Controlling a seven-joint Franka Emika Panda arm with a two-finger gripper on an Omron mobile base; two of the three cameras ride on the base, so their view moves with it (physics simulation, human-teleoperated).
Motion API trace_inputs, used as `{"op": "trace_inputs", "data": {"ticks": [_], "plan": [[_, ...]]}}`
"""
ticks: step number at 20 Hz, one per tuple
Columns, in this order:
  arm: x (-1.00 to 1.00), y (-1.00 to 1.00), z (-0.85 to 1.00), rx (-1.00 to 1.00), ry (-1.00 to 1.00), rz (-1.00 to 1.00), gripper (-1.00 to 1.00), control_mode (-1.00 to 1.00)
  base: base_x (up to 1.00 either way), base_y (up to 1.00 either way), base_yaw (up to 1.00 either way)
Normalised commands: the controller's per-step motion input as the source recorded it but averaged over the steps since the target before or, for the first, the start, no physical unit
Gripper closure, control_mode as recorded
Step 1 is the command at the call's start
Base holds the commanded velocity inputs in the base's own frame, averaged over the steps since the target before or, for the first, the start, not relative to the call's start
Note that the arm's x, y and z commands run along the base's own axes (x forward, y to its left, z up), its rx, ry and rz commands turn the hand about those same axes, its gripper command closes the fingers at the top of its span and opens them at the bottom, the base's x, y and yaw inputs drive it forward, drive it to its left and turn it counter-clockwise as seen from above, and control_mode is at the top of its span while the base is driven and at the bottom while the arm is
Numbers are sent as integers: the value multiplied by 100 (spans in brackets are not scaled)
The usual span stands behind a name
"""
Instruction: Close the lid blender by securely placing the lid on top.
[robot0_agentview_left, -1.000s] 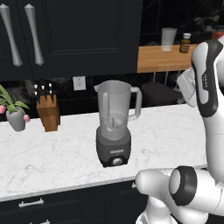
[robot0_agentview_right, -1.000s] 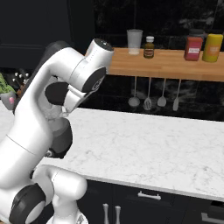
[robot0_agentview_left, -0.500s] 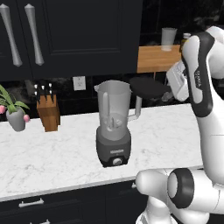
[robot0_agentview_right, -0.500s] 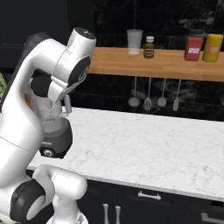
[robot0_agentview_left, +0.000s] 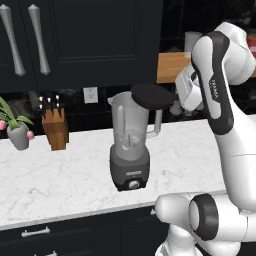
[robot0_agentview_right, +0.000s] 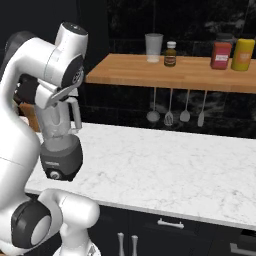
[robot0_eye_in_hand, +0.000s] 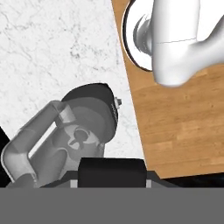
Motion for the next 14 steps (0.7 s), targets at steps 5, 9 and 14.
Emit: {"op": "trace_inputs", "data": {"ticks": [5, 9, 14], "plan": [[29, 15, 0, 0, 2, -5, 100, -100, 0, 0, 0], [35, 14, 0, 0, 4, -6, 100, -100, 0, 0, 0], [24, 18, 0, 0, 4, -3, 100, -100, 0, 0, 0]]}}
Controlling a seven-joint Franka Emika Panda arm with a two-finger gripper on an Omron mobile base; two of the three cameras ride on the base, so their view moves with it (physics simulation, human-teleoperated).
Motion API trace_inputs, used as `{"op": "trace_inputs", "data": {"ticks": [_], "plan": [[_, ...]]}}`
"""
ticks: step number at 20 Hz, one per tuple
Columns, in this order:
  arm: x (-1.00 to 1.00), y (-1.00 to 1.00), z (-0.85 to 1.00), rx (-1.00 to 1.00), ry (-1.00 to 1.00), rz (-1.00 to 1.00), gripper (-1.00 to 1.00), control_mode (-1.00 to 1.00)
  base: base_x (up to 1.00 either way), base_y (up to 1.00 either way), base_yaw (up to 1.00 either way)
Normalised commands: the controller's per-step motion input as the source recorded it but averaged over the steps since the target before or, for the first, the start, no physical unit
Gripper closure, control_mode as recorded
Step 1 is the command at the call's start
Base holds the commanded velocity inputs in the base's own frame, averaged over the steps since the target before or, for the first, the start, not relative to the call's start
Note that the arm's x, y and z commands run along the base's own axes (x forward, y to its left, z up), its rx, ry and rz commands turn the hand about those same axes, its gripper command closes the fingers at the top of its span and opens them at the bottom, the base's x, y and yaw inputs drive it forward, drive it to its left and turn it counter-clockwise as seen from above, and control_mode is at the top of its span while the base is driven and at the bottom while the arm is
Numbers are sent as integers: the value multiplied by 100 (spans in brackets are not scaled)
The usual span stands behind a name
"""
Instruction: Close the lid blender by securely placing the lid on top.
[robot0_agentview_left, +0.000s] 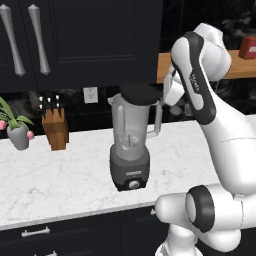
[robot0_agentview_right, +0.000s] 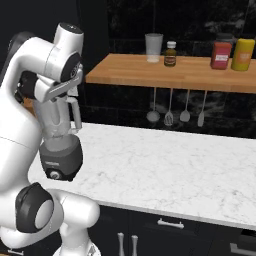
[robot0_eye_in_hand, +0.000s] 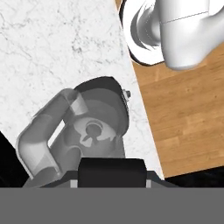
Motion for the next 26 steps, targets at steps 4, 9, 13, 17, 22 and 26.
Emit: {"op": "trace_inputs", "data": {"ticks": [4, 9, 13, 17, 22, 26], "plan": [[4, 22, 0, 0, 0, 0, 100, -100, 0, 0, 0], [9, 17, 0, 0, 0, -1, 100, -100, 0, 0, 0], [14, 1, 0, 0, 0, -5, 100, -100, 0, 0, 0], [14, 0, 0, 0, 0, -7, 100, -100, 0, 0, 0], [10, 0, -3, 0, 0, -7, 100, -100, 0, 0, 0], [9, 2, -4, 0, 0, -7, 100, -100, 0, 0, 0]]}}
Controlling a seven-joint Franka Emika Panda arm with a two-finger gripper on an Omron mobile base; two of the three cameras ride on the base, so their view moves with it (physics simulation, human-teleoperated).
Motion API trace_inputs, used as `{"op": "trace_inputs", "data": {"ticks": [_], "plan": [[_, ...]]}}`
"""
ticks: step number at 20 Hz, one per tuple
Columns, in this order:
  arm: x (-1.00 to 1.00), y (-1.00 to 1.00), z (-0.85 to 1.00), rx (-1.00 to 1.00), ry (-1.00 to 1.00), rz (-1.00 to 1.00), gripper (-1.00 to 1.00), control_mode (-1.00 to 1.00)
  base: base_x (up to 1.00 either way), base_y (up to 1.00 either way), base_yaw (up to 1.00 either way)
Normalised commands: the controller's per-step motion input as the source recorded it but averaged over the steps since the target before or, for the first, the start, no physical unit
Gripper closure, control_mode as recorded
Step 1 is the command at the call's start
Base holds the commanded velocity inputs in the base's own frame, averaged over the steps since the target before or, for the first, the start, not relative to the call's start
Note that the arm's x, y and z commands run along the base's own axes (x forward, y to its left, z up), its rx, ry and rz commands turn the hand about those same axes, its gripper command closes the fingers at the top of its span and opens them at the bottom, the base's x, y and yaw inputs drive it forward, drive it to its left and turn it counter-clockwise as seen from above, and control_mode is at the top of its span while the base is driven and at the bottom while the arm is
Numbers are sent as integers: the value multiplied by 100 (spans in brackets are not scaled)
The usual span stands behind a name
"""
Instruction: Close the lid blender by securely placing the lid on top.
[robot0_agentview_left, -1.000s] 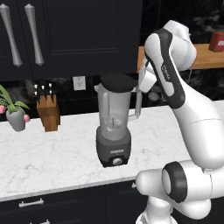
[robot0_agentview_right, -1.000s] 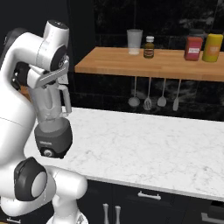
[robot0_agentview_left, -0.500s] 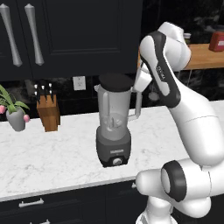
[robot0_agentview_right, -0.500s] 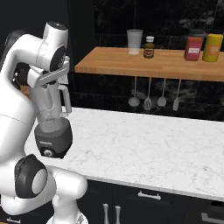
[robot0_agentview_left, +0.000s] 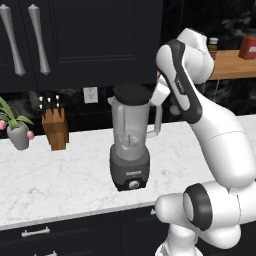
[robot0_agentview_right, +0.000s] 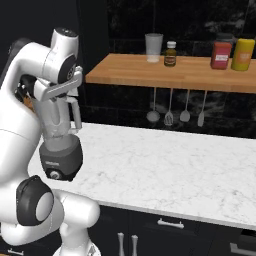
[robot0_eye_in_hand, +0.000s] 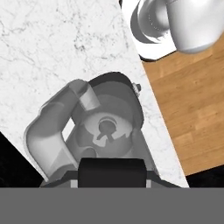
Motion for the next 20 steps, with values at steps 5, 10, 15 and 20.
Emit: {"op": "trace_inputs", "data": {"ticks": [5, 10, 15, 20], "plan": [[10, 7, -7, 0, 0, -5, 100, -100, 0, 0, 0], [11, 16, -6, -1, 0, -4, 100, -100, 0, 0, 0], [11, 20, -4, -2, 0, -3, 100, -100, 0, 0, 0], [10, 21, -3, -2, 0, -3, 100, -100, 0, 0, 0]]}}
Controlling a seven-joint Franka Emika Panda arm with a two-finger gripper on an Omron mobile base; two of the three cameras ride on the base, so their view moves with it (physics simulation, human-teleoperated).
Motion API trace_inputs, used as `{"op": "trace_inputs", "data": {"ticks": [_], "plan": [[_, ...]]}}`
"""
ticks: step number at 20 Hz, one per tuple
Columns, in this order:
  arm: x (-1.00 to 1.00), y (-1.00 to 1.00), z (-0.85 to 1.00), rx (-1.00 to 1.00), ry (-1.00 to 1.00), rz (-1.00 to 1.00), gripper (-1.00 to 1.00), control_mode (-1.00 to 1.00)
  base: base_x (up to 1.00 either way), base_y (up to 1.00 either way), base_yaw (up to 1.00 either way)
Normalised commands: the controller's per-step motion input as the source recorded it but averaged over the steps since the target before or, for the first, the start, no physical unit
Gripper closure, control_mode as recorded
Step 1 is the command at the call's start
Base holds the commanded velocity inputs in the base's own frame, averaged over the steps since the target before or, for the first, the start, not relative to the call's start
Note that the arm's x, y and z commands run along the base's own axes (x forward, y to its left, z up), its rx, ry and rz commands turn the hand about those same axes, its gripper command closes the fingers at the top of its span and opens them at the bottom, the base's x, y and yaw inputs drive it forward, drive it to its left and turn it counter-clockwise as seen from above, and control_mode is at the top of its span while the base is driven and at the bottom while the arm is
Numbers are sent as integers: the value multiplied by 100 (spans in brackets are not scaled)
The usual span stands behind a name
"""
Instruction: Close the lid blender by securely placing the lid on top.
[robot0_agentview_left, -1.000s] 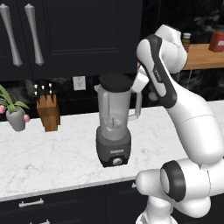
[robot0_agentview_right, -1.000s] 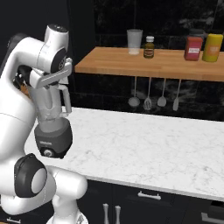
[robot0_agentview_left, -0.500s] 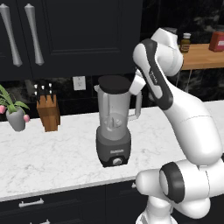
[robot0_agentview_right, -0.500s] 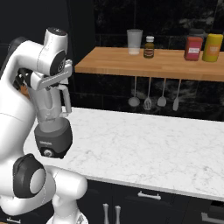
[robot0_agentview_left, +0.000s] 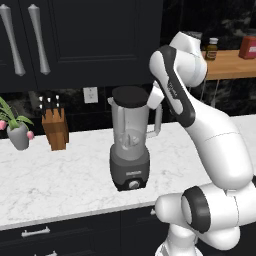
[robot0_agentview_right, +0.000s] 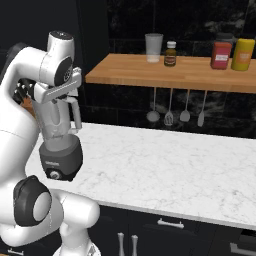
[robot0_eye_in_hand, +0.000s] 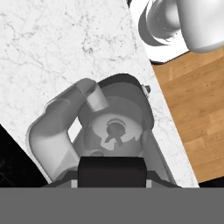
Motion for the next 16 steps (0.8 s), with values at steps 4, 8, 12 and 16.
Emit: {"op": "trace_inputs", "data": {"ticks": [4, 8, 12, 16], "plan": [[1, 14, -6, -2, 0, -3, 100, -100, 0, 0, 0], [0, 9, -8, -3, 3, -5, 100, -100, 0, 0, 0], [0, 3, -11, -3, 5, -6, 100, -100, 0, 0, 0], [0, 0, -12, -3, 6, -6, 100, -100, 0, 0, 0]]}}
